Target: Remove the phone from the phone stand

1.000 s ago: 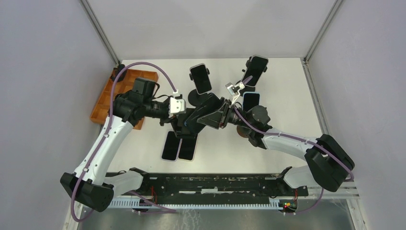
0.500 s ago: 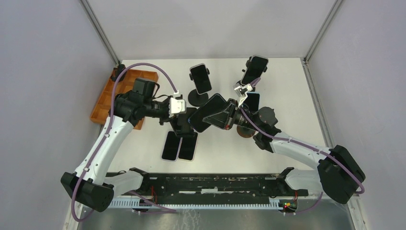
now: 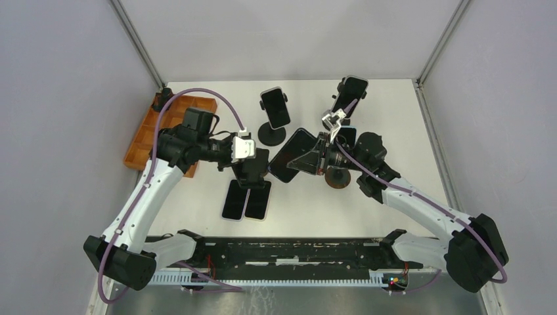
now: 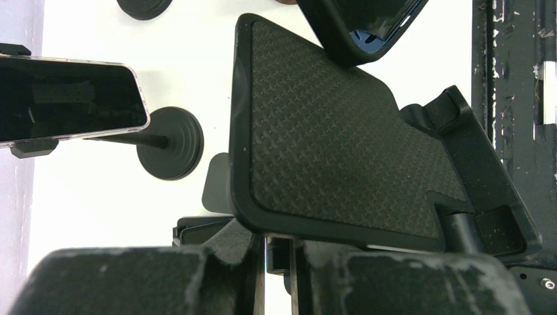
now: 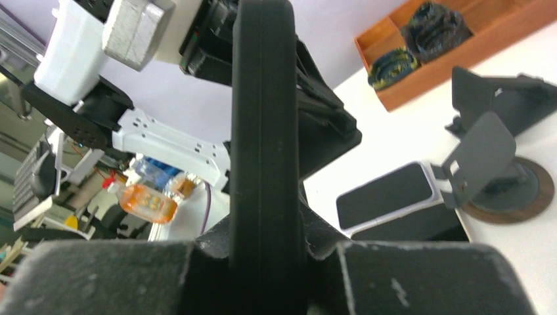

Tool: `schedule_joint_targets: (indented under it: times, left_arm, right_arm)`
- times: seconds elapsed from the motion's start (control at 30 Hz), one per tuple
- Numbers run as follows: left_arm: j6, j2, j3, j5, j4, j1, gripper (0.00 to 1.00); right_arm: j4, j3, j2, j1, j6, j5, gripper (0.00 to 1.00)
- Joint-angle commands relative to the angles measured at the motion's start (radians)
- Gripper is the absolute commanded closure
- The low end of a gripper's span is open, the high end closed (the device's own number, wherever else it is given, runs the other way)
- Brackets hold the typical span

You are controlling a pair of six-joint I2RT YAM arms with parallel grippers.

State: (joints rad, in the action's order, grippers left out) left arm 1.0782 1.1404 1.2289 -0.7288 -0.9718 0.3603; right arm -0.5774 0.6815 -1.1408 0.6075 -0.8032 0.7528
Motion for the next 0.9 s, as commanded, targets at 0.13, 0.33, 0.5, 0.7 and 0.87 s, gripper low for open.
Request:
schedule_joint_targets:
  times: [0.13,0.33,0.5,0.7,0.87]
  left_arm:
    - [0.07,-0.02,0.045,-0.037,0.015,0.001,0.98]
    - [0.069,-0.029,0.044,-0.046,0.015,0.002,0.98]
    - [0.07,-0.037,0.041,-0.046,0.014,0.001,0.98]
    - [0.081,-0.039,0.041,-0.053,0.003,0.001,0.98]
    - [0.084,-0.04,0.043,-0.058,-0.001,0.001,0.98]
  right_arm:
    - [0.425,-0.07,-0.065,0.0,0.167,0.153,1.0]
    - [0.452,-0.057,-0.216,0.042,0.211,0.108,1.0]
    - [0.461,0.003,-0.373,0.099,0.226,0.046,1.0]
    - [0.453,0.055,-0.511,0.136,0.217,-0.048,0.85]
    - [0.562,0.106,-0.528,0.136,0.272,-0.2,0.38]
